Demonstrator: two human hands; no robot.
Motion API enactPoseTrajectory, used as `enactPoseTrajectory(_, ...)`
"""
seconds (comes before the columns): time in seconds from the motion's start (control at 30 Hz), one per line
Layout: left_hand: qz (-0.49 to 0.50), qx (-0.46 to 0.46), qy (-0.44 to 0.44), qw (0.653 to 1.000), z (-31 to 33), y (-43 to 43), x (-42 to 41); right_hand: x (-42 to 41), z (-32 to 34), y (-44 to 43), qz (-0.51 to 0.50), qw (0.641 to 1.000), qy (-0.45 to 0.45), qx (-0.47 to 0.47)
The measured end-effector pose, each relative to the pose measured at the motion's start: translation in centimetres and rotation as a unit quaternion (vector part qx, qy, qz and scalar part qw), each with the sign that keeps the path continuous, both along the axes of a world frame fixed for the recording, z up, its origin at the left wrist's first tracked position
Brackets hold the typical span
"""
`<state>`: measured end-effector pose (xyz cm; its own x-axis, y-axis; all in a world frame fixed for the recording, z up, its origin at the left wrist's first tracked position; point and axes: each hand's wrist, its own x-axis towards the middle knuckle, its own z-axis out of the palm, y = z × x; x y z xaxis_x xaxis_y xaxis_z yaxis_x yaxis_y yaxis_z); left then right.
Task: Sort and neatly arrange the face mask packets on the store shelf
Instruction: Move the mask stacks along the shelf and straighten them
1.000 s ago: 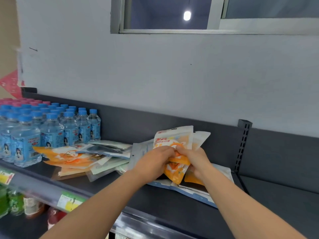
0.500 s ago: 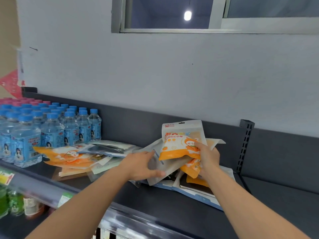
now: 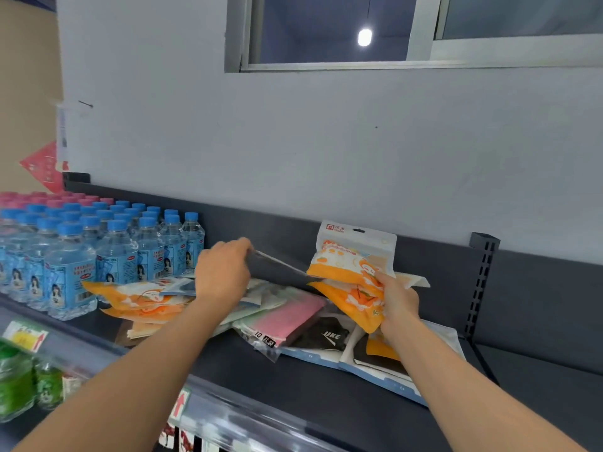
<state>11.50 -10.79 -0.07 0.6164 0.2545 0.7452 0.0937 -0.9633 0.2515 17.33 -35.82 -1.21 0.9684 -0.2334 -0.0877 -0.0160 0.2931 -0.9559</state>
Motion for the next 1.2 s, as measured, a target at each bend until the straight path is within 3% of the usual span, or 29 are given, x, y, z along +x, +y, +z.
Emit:
enactPoseTrajectory(0.13,0.014,-0.186,-0.018,0.982,-0.3,2.7,-0.6,0.1,-0.3,0.5,-0.004,1.000,0.007,0.009)
enactPoseTrajectory(0.37,-0.020,-0.336,-0.074,0.939,-0.2,4.3,-1.4,-0.2,-0.5,1.7,-0.003,1.000,-0.004,0.010)
enactPoseTrajectory(0.57,-0.076,-0.460,0.023,0.884,-0.9,5.1,-0.5,-0.4,-0.1,2.4,0.013,1.000,-0.016,0.008)
enactPoseTrajectory(0.73,-0.061,-0.375,0.131,0.916,-1.2,5.8,-0.1,-0.7,-0.2,2.5,0.014,1.000,-0.014,0.000)
enactPoseTrajectory(0.77,-0.032,-0.326,0.163,0.930,-1.2,5.8,0.0,-0.8,-0.2,2.5,0.016,1.000,-0.012,-0.001)
enactPoseTrajectory(0.87,0.131,-0.063,0.226,0.963,-1.3,4.5,-0.1,-1.0,-0.3,2.5,0.015,1.000,-0.010,-0.008)
enactPoseTrajectory(0.97,0.077,0.076,0.202,0.973,-1.8,1.1,-0.5,-1.1,-0.2,2.5,0.011,1.000,-0.014,-0.009)
enactPoseTrajectory(1.2,-0.012,0.058,0.447,0.893,-2.8,-2.6,0.1,-1.5,0.2,1.7,0.012,1.000,-0.023,-0.016)
